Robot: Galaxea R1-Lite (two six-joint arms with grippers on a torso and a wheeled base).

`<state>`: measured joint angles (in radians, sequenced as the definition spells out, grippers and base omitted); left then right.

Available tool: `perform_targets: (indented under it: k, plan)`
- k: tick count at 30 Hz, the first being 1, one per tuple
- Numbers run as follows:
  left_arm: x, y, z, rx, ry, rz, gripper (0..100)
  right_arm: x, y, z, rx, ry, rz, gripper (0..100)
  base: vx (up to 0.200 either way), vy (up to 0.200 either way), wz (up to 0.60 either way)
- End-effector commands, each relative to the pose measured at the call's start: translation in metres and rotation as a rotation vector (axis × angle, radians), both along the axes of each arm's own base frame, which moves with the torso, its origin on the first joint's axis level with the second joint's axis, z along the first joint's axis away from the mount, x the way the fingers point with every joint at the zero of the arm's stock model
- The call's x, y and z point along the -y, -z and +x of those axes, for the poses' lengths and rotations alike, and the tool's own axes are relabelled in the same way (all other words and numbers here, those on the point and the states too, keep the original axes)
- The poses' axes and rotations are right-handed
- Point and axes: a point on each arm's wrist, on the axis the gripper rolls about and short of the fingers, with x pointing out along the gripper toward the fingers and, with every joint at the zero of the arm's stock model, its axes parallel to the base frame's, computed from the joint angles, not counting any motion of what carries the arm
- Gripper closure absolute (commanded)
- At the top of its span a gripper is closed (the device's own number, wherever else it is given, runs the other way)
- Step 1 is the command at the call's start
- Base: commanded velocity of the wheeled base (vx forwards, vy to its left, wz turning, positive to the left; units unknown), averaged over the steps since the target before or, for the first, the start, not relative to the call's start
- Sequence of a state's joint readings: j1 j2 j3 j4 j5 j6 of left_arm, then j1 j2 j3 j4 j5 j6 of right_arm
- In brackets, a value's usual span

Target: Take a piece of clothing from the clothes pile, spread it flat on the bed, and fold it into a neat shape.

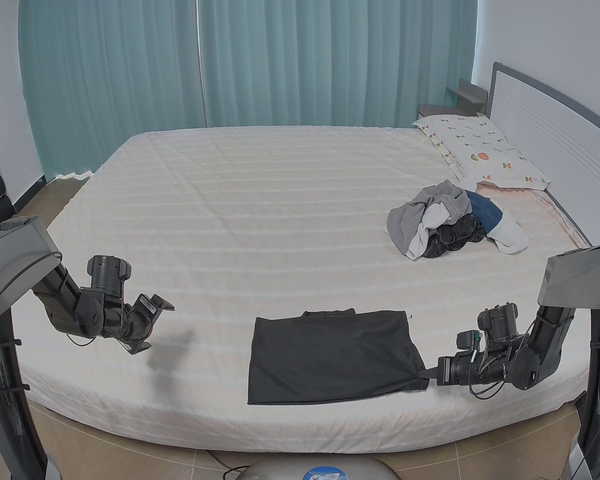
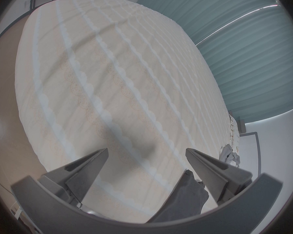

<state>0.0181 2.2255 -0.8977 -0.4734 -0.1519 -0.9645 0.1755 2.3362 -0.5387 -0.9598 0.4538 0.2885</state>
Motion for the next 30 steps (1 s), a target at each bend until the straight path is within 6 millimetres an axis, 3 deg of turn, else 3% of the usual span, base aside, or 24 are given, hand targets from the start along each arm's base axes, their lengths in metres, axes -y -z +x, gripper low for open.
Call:
perform_targets:
  k: [1,13,14,21,26,30]
  plan:
    - [0.000,0.000,0.000,0.000,-0.001,0.000,0,0.003,0.002,-0.002,-0.011,-0.002,-0.011,100,0.000,0.000,0.00]
    - [0.000,0.000,0.000,0.000,-0.001,0.000,0,0.003,0.004,-0.004,-0.014,-0.018,-0.025,100,0.000,0.000,0.00]
    - [0.000,0.000,0.000,0.000,-0.001,0.000,0,0.003,0.004,-0.003,-0.014,-0.018,-0.025,0,0.000,0.000,0.00]
    - [0.000,0.000,0.000,-0.001,0.000,0.001,0,0.008,0.002,0.003,0.007,0.004,-0.005,0,0.000,0.000,0.00]
    - [0.001,0.000,0.000,0.000,0.002,0.000,0,0.029,-0.015,0.034,0.031,0.155,0.137,0,0.000,0.000,0.00]
    - [0.003,-0.004,0.001,0.011,0.002,-0.008,0,0.043,-0.017,0.060,0.001,0.307,0.259,0,0.000,0.000,0.00]
